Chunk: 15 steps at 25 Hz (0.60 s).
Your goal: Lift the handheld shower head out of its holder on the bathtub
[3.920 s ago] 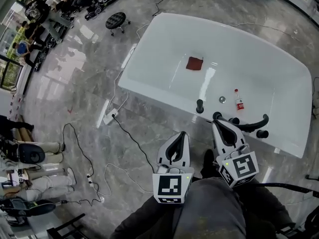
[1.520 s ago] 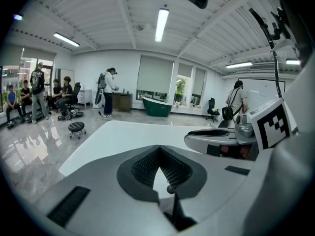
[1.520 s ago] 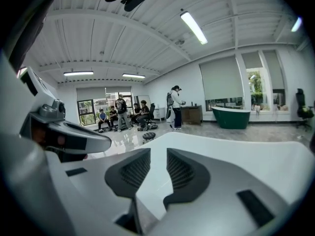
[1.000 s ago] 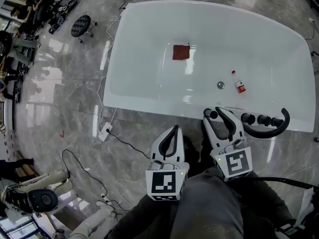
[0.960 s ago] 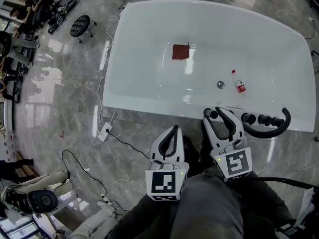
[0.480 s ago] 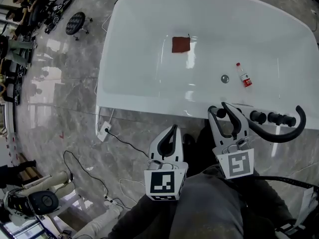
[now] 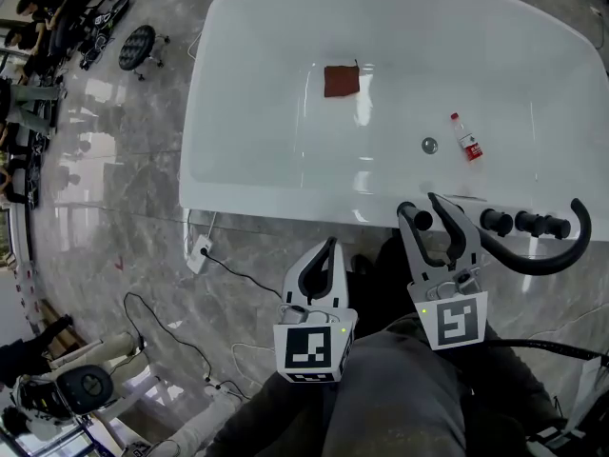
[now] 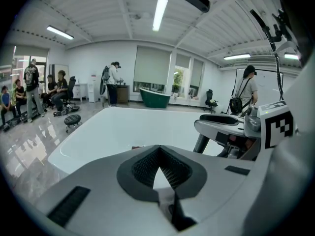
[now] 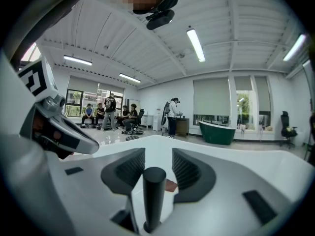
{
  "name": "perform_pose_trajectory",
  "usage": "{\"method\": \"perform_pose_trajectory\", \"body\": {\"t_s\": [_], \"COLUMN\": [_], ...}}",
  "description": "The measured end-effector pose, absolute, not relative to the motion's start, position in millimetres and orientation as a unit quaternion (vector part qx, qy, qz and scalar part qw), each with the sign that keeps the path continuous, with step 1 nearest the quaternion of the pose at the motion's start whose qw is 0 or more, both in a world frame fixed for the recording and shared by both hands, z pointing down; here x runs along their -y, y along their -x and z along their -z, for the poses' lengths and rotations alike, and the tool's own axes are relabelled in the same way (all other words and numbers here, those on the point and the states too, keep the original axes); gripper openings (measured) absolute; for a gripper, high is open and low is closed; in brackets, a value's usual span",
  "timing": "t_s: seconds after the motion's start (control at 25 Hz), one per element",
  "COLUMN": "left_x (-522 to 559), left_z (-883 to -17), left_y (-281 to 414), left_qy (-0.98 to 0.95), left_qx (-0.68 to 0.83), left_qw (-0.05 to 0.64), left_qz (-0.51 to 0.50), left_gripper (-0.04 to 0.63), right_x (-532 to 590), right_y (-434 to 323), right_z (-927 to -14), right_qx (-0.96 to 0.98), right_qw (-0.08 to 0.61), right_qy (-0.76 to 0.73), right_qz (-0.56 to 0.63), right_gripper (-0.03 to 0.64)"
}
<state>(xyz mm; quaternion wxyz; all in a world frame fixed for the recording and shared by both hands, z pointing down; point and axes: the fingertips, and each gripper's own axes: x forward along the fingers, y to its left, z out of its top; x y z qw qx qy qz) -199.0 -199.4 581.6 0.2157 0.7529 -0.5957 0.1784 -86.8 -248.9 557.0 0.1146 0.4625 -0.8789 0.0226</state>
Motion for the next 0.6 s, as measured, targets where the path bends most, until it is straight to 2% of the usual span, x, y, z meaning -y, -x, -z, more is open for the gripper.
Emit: {"method": "perform_pose_trajectory", "body": {"t_s": [0.6], "left_x": [201.9], "left_z": [-616.3], "left_y": [196.6], "left_qy": [-0.746], "left_qx": [0.591], "left_qw": [0.236], "left_qz": [-0.195], "left_gripper": [0.003], "right_x": [249.7], "right_y": [85.8], "right_z": [-614.3], "right_qx": [0.877], "right_qw": [0.148], "right_qy": [-0.452], "right_qz": [-0.077], "right_gripper": [0.166]}}
